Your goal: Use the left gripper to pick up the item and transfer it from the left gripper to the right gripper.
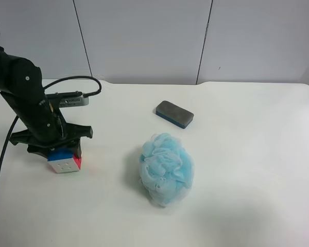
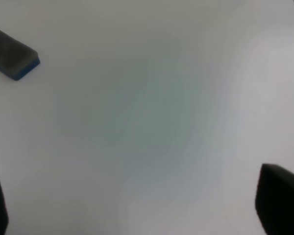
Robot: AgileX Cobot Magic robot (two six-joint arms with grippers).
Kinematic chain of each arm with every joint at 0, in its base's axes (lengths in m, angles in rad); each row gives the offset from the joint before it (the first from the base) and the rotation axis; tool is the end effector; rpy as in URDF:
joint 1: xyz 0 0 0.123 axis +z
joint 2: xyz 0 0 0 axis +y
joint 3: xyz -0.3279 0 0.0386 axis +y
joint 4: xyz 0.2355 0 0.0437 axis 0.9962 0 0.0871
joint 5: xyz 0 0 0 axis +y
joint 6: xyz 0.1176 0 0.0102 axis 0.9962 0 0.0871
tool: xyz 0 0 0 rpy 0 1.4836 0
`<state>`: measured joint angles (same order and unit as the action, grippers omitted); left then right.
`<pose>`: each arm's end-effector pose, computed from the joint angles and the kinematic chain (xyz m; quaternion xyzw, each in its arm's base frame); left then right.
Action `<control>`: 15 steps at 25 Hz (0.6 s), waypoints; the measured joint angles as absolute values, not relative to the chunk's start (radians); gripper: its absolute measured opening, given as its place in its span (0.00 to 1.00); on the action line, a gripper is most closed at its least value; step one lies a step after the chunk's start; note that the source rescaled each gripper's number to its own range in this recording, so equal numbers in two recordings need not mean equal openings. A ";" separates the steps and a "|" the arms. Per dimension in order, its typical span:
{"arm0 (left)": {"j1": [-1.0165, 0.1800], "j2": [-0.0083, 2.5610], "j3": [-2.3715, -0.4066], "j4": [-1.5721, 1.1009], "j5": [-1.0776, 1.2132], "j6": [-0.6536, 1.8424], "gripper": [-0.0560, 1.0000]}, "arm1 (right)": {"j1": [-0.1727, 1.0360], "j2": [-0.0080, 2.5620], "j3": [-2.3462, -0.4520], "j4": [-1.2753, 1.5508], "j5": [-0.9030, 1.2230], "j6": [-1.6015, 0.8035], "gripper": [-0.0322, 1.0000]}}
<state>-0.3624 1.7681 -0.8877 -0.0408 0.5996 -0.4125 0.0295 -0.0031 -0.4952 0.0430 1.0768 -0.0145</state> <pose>0.2858 -0.1113 0.1671 -0.0407 0.9951 -0.0456 0.0774 -0.0382 0.0033 0.2558 -0.0198 0.8574 0.0253 0.5136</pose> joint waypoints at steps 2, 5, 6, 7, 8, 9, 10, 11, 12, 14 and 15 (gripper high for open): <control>-0.362 1.725 -0.893 -0.043 0.608 -0.393 0.05 | 0.029 -0.003 -0.495 0.043 1.077 -0.015 1.00; -0.362 1.656 -0.919 -0.052 0.645 -0.340 0.05 | 0.029 -0.003 -0.495 0.043 1.077 -0.015 1.00; -0.362 1.630 -0.927 -0.062 0.654 -0.310 0.05 | 0.029 -0.003 -0.495 0.043 1.077 -0.015 1.00; -0.362 1.605 -0.932 -0.079 0.661 -0.273 0.05 | 0.029 -0.003 -0.495 0.043 1.077 -0.015 1.00; -0.362 1.580 -0.937 -0.098 0.665 -0.228 0.05 | 0.029 -0.003 -0.495 0.043 1.077 -0.015 1.00; -0.362 1.561 -0.937 -0.122 0.666 -0.187 0.05 | 0.029 -0.003 -0.495 0.043 1.077 -0.015 1.00; -0.362 1.539 -0.937 -0.146 0.668 -0.131 0.05 | 0.029 -0.003 -0.495 0.043 1.077 -0.015 1.00; -0.362 1.519 -0.937 -0.176 0.671 -0.068 0.05 | 0.029 -0.003 -0.495 0.043 1.077 -0.015 1.00; -0.362 1.505 -0.937 -0.209 0.673 -0.013 0.05 | 0.029 -0.003 -0.495 0.043 1.077 -0.015 1.00; -0.362 1.481 -0.937 -0.276 0.680 0.117 0.05 | 0.029 -0.003 -0.495 0.043 1.077 -0.015 1.00; -0.362 1.476 -0.937 -0.317 0.690 0.181 0.05 | 0.029 -0.003 -0.495 0.043 1.077 -0.015 1.00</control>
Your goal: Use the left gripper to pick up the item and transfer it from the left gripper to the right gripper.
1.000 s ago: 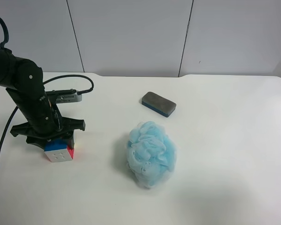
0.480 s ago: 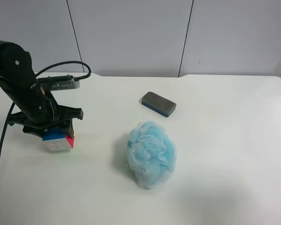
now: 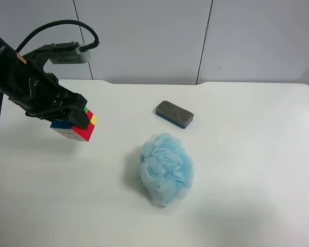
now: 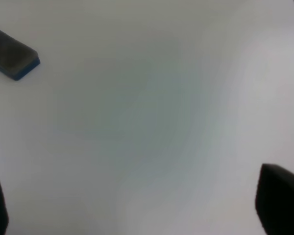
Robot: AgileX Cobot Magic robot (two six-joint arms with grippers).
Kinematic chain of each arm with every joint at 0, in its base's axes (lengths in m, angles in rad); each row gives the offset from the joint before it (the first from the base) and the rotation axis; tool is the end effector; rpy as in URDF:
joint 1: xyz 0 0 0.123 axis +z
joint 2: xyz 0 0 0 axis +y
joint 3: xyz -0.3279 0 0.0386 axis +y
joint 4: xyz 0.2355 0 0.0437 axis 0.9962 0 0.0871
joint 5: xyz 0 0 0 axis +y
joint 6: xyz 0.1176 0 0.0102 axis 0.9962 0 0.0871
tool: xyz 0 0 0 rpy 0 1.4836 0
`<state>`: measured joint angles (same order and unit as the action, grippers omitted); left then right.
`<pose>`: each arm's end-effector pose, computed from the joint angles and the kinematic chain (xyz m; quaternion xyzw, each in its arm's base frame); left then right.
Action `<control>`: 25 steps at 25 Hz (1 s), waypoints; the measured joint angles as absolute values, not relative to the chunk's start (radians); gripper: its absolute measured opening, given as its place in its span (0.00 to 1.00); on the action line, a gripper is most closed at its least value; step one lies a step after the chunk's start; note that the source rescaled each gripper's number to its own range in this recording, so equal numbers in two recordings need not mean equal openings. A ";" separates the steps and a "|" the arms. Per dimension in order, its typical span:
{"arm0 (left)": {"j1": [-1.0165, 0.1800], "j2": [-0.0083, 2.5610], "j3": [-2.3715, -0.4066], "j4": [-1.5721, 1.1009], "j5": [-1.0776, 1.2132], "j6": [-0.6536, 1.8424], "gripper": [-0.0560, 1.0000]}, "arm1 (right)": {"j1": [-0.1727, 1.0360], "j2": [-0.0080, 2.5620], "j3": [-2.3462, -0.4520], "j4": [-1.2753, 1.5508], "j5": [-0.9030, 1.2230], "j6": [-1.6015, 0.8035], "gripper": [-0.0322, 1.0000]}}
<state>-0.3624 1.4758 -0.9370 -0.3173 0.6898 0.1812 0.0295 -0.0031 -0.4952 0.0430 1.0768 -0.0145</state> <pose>0.2559 -0.1221 0.2658 0.1649 0.9556 -0.1427 0.1983 -0.0382 0.0033 0.2558 -0.0198 0.8574 0.0253 0.5136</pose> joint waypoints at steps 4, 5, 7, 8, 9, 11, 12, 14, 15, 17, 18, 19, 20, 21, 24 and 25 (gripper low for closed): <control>-0.379 1.472 -0.937 -0.448 0.741 0.393 0.05 | 0.029 -0.003 -0.495 0.043 1.077 -0.015 1.00; -0.418 1.472 -0.937 -0.466 0.759 0.470 0.05 | 0.029 -0.003 -0.495 0.043 1.077 -0.015 1.00; -0.463 1.472 -0.937 -0.472 0.771 0.513 0.05 | 0.029 -0.003 -0.495 0.043 1.077 -0.015 1.00; -0.487 1.472 -0.937 -0.472 0.774 0.529 0.05 | 0.029 -0.003 -0.495 0.043 1.077 -0.015 1.00; -0.510 1.472 -0.937 -0.472 0.774 0.544 0.05 | 0.029 -0.003 -0.495 0.043 1.077 -0.015 1.00; -0.551 1.472 -0.949 -0.470 0.783 0.563 0.05 | 0.029 -0.003 -0.495 0.043 1.077 -0.015 1.00; -0.571 1.472 -0.961 -0.469 0.790 0.571 0.05 | 0.029 -0.003 -0.495 0.043 1.077 -0.015 1.00; -0.608 1.472 -0.994 -0.456 0.813 0.575 0.05 | 0.029 -0.003 -0.495 0.043 1.077 -0.015 1.00; -0.628 1.472 -1.012 -0.447 0.828 0.575 0.05 | 0.029 -0.003 -0.495 0.043 1.077 -0.015 1.00; -0.667 1.472 -1.053 -0.423 0.855 0.580 0.05 | 0.029 -0.003 -0.495 0.043 1.077 -0.015 1.00; -0.683 1.472 -1.071 -0.411 0.867 0.585 0.05 | 0.029 -0.003 -0.495 0.043 1.077 -0.015 1.00; -0.699 1.472 -1.092 -0.402 0.877 0.587 0.05 | 0.029 -0.003 -0.495 0.043 1.077 -0.015 1.00; -0.713 1.472 -1.111 -0.391 0.882 0.589 0.05 | 0.029 -0.003 -0.495 0.043 1.077 -0.015 1.00; -0.722 1.472 -1.127 -0.382 0.883 0.590 0.05 | 0.029 -0.003 -0.495 0.043 1.077 -0.015 1.00; -0.741 1.472 -1.162 -0.360 0.885 0.623 0.05 | 0.029 -0.003 -0.495 0.043 1.077 -0.015 1.00; -0.742 1.472 -1.166 -0.357 0.886 0.638 0.05 | 0.029 -0.003 -0.495 0.043 1.077 -0.015 1.00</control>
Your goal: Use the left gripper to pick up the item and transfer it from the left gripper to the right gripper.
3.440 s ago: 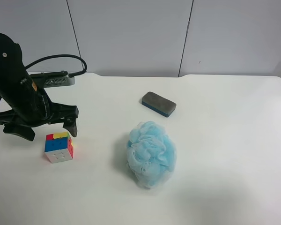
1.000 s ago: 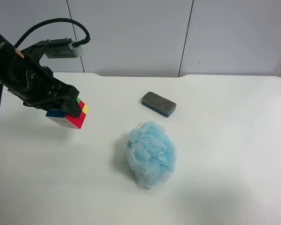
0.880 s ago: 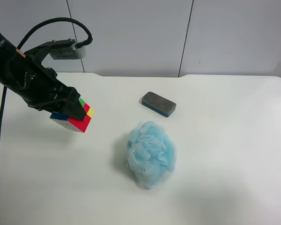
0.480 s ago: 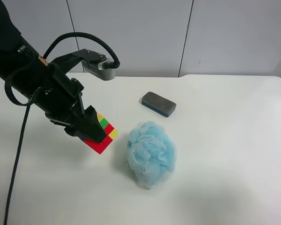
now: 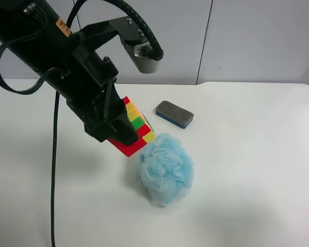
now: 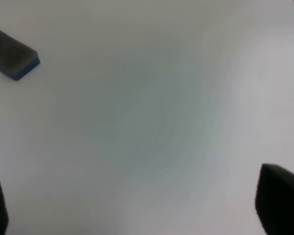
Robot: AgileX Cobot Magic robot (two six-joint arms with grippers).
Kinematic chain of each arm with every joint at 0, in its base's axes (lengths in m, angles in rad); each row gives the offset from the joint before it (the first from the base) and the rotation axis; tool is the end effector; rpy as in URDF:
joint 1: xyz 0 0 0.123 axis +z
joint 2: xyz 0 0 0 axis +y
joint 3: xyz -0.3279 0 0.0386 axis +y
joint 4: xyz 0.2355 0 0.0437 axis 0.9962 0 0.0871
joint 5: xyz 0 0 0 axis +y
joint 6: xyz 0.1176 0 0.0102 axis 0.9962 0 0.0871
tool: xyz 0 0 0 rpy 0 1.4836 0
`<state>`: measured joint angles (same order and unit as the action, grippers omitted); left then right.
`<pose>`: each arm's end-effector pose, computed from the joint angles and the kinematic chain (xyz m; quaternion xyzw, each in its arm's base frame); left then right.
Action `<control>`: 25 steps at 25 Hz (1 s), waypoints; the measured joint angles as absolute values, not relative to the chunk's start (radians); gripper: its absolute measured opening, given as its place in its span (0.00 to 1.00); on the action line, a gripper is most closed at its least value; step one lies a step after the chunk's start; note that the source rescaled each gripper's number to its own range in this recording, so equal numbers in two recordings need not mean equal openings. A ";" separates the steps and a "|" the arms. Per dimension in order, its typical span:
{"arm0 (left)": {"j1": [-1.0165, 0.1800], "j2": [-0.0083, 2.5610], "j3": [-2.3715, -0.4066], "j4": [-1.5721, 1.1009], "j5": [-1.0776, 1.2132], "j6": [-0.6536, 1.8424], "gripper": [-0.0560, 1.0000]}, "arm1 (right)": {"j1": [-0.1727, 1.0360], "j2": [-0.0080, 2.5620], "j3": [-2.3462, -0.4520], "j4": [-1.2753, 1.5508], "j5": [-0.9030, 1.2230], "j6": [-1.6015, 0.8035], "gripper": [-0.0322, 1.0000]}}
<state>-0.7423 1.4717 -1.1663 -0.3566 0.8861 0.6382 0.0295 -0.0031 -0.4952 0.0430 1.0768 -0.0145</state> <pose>0.1980 -0.2250 0.3241 0.5500 0.7876 -0.1712 0.2189 -0.0382 0.0033 0.2558 -0.0198 0.8574 0.0253 0.5136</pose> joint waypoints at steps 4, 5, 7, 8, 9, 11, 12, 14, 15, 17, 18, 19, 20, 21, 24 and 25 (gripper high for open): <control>-0.744 1.472 -1.169 -0.351 0.886 0.708 0.05 | 0.029 -0.003 -0.495 0.043 1.077 -0.015 1.00; -0.744 1.472 -1.169 -0.350 0.885 0.724 0.05 | 0.029 -0.003 -0.495 0.043 1.077 -0.015 1.00; -0.744 1.472 -1.169 -0.350 0.885 0.743 0.05 | 0.029 -0.003 -0.495 0.043 1.077 -0.015 1.00; -0.744 1.472 -1.169 -0.350 0.885 0.750 0.05 | 0.029 -0.003 -0.495 0.043 1.077 -0.015 1.00; -0.744 1.472 -1.169 -0.350 0.883 0.755 0.05 | 0.029 -0.003 -0.495 0.043 1.077 -0.015 1.00; -0.744 1.472 -1.169 -0.349 0.883 0.762 0.05 | 0.029 -0.003 -0.495 0.043 1.077 -0.015 1.00; -0.744 1.472 -1.169 -0.349 0.883 0.763 0.05 | 0.029 -0.003 -0.495 0.043 1.077 -0.015 1.00; -0.744 1.472 -1.169 -0.348 0.882 0.776 0.05 | 0.029 -0.003 -0.495 0.043 1.077 -0.015 1.00; -0.744 1.472 -1.169 -0.348 0.881 0.785 0.05 | 0.029 -0.003 -0.495 0.043 1.077 -0.015 1.00; -0.744 1.472 -1.169 -0.347 0.875 0.806 0.05 | 0.029 -0.003 -0.495 0.043 1.077 -0.015 1.00; -0.744 1.472 -1.169 -0.347 0.867 0.816 0.05 | 0.029 -0.003 -0.495 0.044 1.077 -0.015 1.00; -0.744 1.472 -1.169 -0.347 0.858 0.828 0.05 | 0.029 -0.003 -0.495 0.046 1.077 -0.015 1.00; -0.744 1.472 -1.169 -0.347 0.851 0.839 0.05 | 0.029 -0.003 -0.495 0.056 1.077 -0.015 1.00; -0.744 1.472 -1.169 -0.347 0.847 0.849 0.05 | 0.029 -0.003 -0.495 0.068 1.077 -0.015 1.00; -0.744 1.472 -1.169 -0.347 0.829 0.893 0.05 | 0.029 0.002 -0.497 0.097 1.076 -0.015 1.00; -0.744 1.472 -1.169 -0.346 0.821 0.906 0.05 | 0.029 0.017 -0.509 0.105 1.081 -0.014 1.00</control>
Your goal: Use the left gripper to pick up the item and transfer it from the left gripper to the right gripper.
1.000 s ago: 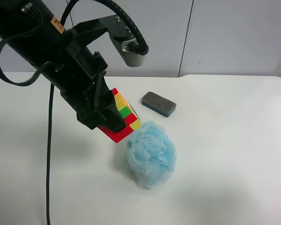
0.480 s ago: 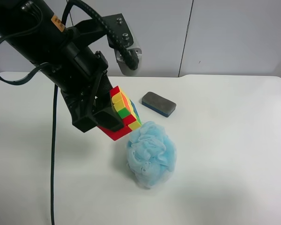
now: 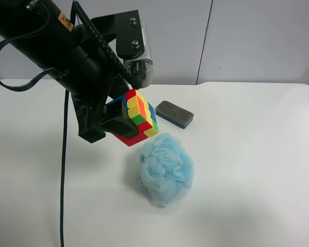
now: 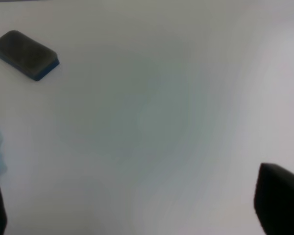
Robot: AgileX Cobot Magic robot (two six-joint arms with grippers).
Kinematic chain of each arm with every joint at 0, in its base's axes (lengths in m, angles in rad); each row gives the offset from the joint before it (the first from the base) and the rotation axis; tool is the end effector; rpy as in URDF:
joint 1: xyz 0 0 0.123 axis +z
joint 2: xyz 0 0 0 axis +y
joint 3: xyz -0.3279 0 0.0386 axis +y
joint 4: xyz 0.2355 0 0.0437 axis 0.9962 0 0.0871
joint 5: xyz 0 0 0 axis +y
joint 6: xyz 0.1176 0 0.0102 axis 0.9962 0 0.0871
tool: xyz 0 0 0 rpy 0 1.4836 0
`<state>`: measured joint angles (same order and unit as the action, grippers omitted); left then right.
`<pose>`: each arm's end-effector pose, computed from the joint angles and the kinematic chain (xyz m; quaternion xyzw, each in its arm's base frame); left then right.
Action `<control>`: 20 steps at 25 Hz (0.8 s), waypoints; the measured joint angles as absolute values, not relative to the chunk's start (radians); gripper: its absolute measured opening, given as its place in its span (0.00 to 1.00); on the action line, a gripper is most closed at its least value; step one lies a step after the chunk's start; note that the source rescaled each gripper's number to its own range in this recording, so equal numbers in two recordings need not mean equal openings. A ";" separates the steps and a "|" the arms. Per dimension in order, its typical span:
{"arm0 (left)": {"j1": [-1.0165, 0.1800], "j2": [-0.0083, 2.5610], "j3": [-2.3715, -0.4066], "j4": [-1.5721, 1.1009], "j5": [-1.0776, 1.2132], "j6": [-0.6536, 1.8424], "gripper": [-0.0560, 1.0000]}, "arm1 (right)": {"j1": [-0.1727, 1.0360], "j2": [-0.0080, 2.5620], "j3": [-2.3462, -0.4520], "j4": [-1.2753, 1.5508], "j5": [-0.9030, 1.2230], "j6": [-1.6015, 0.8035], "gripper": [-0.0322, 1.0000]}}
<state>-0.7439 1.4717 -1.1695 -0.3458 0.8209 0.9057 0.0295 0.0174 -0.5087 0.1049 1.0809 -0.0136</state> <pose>0.2046 -0.2281 0.3281 0.6436 0.7034 -0.1309 0.2718 -0.0374 0.0098 0.2605 -0.0208 0.8592 0.0564 0.5080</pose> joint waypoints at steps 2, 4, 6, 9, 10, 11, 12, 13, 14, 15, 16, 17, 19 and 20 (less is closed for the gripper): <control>-0.744 1.472 -1.169 -0.345 0.809 0.929 0.05 | 0.029 0.090 -0.547 0.133 1.081 -0.013 1.00; -0.744 1.472 -1.169 -0.343 0.799 0.948 0.05 | 0.031 0.181 -0.598 0.168 1.072 -0.013 1.00; -0.744 1.472 -1.169 -0.343 0.791 0.960 0.05 | 0.049 0.286 -0.638 0.221 1.044 -0.013 1.00; -0.744 1.472 -1.169 -0.342 0.771 0.964 0.05 | 0.085 0.437 -0.668 0.306 0.983 -0.050 1.00; -0.744 1.472 -1.169 -0.342 0.770 0.964 0.05 | 0.094 0.492 -0.669 0.340 0.963 -0.068 1.00; -0.744 1.472 -1.169 -0.342 0.769 0.964 0.05 | 0.105 0.537 -0.670 0.373 0.941 -0.092 1.00; -0.744 1.472 -1.169 -0.342 0.768 0.964 0.05 | 0.113 0.592 -0.670 0.419 0.918 -0.118 1.00; -0.744 1.472 -1.169 -0.342 0.765 0.964 0.05 | 0.121 0.645 -0.670 0.472 0.895 -0.149 1.00; -0.744 1.472 -1.169 -0.342 0.761 0.964 0.05 | 0.126 0.698 -0.670 0.532 0.877 -0.177 1.00; -0.744 1.472 -1.169 -0.342 0.754 0.964 0.05 | 0.131 0.739 -0.670 0.585 0.856 -0.218 1.00; -0.744 1.472 -1.169 -0.342 0.747 0.964 0.05 | 0.134 0.787 -0.670 0.658 0.839 -0.265 1.00; -0.744 1.472 -1.169 -0.342 0.744 0.964 0.05 | 0.138 0.835 -0.670 0.732 0.828 -0.310 1.00; -0.744 1.472 -1.169 -0.342 0.736 0.964 0.05 | 0.144 0.918 -0.670 0.879 0.821 -0.429 1.00; -0.744 1.472 -1.169 -0.342 0.731 0.964 0.05 | 0.151 0.960 -0.670 0.960 0.821 -0.491 1.00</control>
